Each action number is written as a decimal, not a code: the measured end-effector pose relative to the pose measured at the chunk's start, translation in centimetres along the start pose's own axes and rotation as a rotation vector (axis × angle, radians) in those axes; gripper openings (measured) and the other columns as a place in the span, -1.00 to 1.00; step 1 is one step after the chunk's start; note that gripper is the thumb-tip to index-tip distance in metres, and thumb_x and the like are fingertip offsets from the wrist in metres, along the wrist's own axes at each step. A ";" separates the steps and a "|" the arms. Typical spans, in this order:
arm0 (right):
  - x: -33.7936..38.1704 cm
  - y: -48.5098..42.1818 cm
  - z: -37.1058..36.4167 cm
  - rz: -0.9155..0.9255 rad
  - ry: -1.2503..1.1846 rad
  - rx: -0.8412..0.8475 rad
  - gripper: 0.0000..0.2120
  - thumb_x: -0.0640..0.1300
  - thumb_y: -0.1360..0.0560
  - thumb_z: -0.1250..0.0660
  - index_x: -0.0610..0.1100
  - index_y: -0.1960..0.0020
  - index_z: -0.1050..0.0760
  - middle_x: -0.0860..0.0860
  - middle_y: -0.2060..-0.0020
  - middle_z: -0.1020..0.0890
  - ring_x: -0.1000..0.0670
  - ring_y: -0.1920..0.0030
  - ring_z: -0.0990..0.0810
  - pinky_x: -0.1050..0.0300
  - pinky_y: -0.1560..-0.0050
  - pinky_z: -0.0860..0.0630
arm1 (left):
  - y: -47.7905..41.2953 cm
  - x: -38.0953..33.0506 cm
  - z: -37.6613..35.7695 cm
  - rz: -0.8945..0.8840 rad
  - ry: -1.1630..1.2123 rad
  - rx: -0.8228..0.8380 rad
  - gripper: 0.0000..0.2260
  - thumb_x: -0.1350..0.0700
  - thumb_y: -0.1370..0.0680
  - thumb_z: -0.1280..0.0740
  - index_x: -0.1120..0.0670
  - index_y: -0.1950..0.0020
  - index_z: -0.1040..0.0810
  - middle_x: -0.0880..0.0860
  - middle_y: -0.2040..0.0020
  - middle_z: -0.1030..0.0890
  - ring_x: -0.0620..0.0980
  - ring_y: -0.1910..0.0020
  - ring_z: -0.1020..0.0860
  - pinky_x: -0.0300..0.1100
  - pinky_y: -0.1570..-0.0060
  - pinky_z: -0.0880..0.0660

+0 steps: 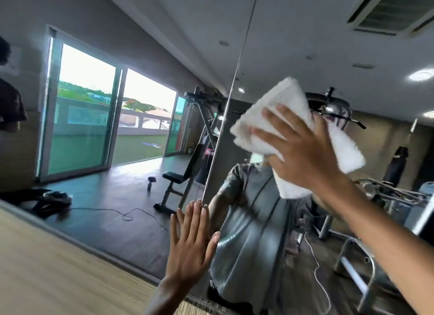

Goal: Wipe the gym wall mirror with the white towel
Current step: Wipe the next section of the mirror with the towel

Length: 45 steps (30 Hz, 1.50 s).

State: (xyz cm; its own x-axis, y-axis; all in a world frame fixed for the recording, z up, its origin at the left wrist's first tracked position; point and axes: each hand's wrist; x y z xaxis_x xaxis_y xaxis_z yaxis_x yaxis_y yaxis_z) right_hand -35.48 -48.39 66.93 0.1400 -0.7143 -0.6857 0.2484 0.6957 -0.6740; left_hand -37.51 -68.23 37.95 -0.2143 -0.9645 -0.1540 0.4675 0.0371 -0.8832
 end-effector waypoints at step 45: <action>22.5 20.4 -8.1 0.498 -0.128 0.268 -0.40 -0.06 -0.50 -0.35 0.01 -0.53 -0.33 -0.09 -0.59 -0.17 -0.06 -0.56 -0.23 -0.33 -0.50 0.18 | 14.5 4.1 -1.5 0.653 0.264 0.497 -0.28 -0.35 -0.53 0.27 0.02 -0.54 0.40 -0.04 -0.52 0.47 -0.14 -0.50 0.48 0.08 -0.50 0.42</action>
State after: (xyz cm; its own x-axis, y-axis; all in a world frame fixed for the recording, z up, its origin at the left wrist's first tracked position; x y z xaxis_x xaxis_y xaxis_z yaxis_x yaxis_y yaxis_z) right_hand -35.00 -49.68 35.50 0.4129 -0.3212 -0.8523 0.3546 0.9186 -0.1744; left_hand -32.88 -71.25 23.85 0.0644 -0.6951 -0.7160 0.8746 0.3848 -0.2949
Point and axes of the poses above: each hand's wrist, its own y-axis away from the middle knuckle, its own z-axis out of the back of the hand, x = y × z
